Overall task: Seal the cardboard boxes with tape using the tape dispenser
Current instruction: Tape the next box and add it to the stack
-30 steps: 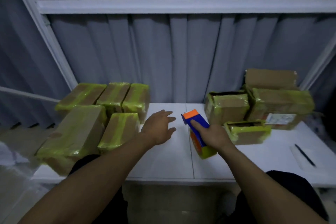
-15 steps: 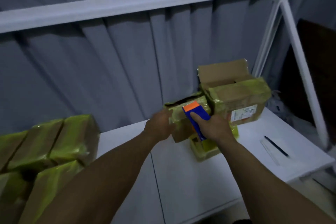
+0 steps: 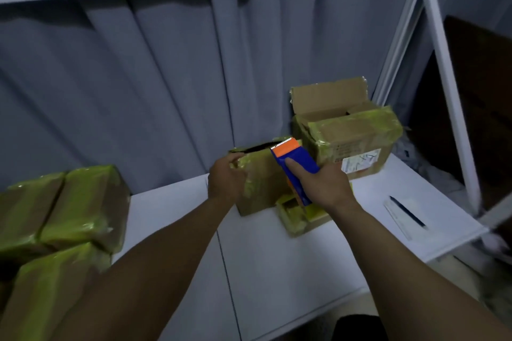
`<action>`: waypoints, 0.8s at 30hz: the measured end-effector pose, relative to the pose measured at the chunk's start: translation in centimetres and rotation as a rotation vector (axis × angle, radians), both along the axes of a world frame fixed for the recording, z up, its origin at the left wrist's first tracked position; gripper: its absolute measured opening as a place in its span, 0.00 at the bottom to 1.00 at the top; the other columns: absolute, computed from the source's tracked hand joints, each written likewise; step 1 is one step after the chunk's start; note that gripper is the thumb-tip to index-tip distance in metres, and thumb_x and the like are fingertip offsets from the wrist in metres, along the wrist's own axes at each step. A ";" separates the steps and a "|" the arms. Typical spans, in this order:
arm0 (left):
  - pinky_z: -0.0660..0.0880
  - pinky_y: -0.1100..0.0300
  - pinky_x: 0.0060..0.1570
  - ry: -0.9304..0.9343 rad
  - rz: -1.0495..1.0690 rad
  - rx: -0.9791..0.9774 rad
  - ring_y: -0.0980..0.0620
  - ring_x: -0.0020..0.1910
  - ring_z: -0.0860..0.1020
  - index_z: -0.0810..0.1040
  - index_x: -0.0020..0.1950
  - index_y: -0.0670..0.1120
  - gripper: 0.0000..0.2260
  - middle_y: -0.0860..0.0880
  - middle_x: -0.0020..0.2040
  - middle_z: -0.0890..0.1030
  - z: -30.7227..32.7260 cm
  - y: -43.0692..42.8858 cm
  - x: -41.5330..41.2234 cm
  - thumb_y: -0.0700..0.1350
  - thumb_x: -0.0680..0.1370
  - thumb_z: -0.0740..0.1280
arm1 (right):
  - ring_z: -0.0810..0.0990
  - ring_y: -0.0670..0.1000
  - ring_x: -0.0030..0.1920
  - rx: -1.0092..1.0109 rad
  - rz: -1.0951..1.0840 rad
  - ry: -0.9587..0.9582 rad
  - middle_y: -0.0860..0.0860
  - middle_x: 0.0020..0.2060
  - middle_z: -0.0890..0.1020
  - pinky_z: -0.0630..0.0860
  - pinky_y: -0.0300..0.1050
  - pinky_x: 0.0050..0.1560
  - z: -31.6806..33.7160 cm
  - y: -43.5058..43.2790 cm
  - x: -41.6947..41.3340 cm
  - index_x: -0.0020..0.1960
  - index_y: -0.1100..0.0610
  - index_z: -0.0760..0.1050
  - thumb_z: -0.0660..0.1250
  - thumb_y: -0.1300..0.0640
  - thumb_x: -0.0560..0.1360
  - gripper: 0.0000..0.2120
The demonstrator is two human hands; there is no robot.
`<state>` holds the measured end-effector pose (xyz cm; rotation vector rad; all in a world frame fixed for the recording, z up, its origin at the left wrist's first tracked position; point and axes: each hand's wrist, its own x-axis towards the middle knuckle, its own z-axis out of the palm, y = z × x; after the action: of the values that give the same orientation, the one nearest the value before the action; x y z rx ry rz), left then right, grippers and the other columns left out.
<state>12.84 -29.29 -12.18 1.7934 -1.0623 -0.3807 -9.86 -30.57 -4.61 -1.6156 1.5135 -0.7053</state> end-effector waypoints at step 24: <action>0.78 0.51 0.46 -0.948 -0.077 0.459 0.44 0.59 0.76 0.76 0.67 0.53 0.24 0.49 0.65 0.74 3.0 28.6 2.6 0.54 0.72 0.71 | 0.84 0.52 0.42 0.038 0.557 0.057 0.56 0.44 0.85 0.75 0.43 0.40 1.4 11.8 6.8 0.51 0.62 0.80 0.68 0.31 0.74 0.32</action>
<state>15.46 -0.70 -9.17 2.4240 -1.7935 0.2572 -3.09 -18.80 -3.19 -1.9194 1.0250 -0.3192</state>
